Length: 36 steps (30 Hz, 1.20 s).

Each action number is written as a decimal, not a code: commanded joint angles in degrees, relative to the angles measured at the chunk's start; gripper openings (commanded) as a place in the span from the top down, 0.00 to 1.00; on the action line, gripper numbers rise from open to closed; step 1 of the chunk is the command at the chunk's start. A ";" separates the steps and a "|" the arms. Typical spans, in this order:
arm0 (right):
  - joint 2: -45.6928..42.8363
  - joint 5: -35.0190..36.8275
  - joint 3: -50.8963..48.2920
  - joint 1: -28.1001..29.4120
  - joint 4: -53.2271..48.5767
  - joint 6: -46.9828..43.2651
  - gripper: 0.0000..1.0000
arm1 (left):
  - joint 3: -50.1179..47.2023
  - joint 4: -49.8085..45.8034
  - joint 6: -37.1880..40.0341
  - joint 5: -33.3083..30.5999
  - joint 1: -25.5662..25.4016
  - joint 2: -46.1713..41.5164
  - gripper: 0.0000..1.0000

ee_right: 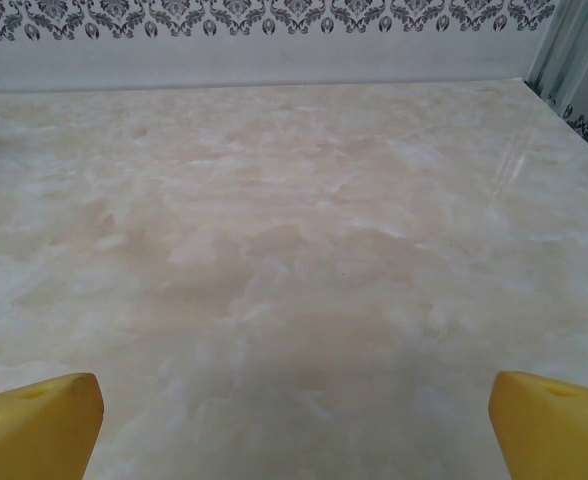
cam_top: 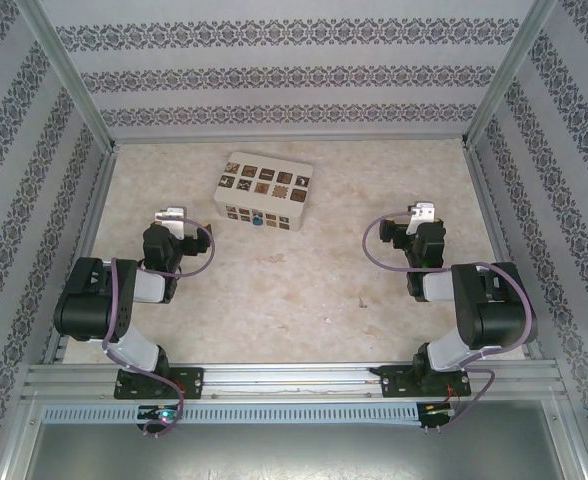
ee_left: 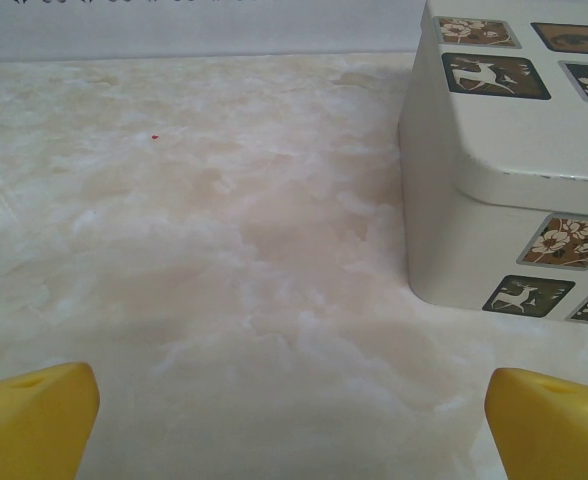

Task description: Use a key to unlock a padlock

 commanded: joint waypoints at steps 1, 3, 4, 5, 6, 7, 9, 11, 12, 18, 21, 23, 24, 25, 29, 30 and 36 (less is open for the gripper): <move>-0.85 0.84 0.91 0.50 0.27 -0.57 0.01 | 0.80 -0.70 0.68 0.52 0.70 -0.58 0.01; -0.89 0.85 0.91 0.50 0.34 -0.56 0.02 | 1.15 -1.43 0.11 -1.68 0.70 -0.64 0.01; -0.91 0.84 0.91 0.50 0.32 -0.52 0.02 | 1.09 -1.26 0.07 -1.67 0.70 -0.59 0.01; -0.86 0.77 0.91 0.50 0.33 -0.55 0.02 | 1.07 -1.13 0.05 -1.74 0.74 -0.57 0.01; -0.83 0.76 0.91 0.50 0.26 -0.56 0.01 | 1.15 -1.33 0.10 -1.75 0.72 -0.58 0.01; -0.83 0.79 0.91 0.50 0.25 -0.57 0.02 | 1.16 -1.33 0.07 -1.75 0.72 -0.58 0.01; -0.84 0.67 0.91 0.41 0.25 -0.55 0.02 | 1.16 -1.47 0.02 -1.84 0.74 -0.58 0.01; -0.84 0.72 0.91 0.39 0.26 -0.54 0.01 | 1.16 -1.36 -0.07 -2.25 0.70 -0.62 0.01; -0.89 0.69 0.91 0.41 0.34 -0.57 0.02 | 1.07 -1.24 -0.17 -2.27 0.73 -0.67 0.01; -2.91 -0.55 -0.11 0.76 0.54 -1.35 0.02 | -0.27 -0.49 -0.95 -4.63 0.70 -3.22 0.01; -7.13 -0.05 -0.48 0.76 -1.84 -1.21 0.02 | -0.91 -4.29 -1.72 -6.86 0.70 -8.66 0.01; -11.49 0.69 -0.45 0.76 -7.53 -0.17 0.02 | 0.14 -11.91 -3.20 -8.30 0.70 -14.37 0.01; -14.46 1.11 0.16 0.76 -11.96 1.29 0.02 | 1.20 -16.89 -4.46 -9.05 0.70 -17.27 0.01; -16.12 1.02 0.77 0.76 -15.47 2.40 0.02 | 2.44 -21.30 -5.68 -9.62 0.70 -19.70 0.01; -22.96 -4.49 5.61 1.36 -32.06 5.48 0.02 | 10.18 -42.56 -11.32 -11.57 0.96 -26.55 0.01; -24.14 -6.36 7.36 1.42 -36.14 7.60 0.02 | 11.99 -46.20 -12.71 -11.11 1.13 -27.29 0.01; -23.94 -20.05 14.31 1.77 -44.94 22.81 0.02 | 20.79 -54.84 -19.73 -0.28 2.31 -25.08 0.01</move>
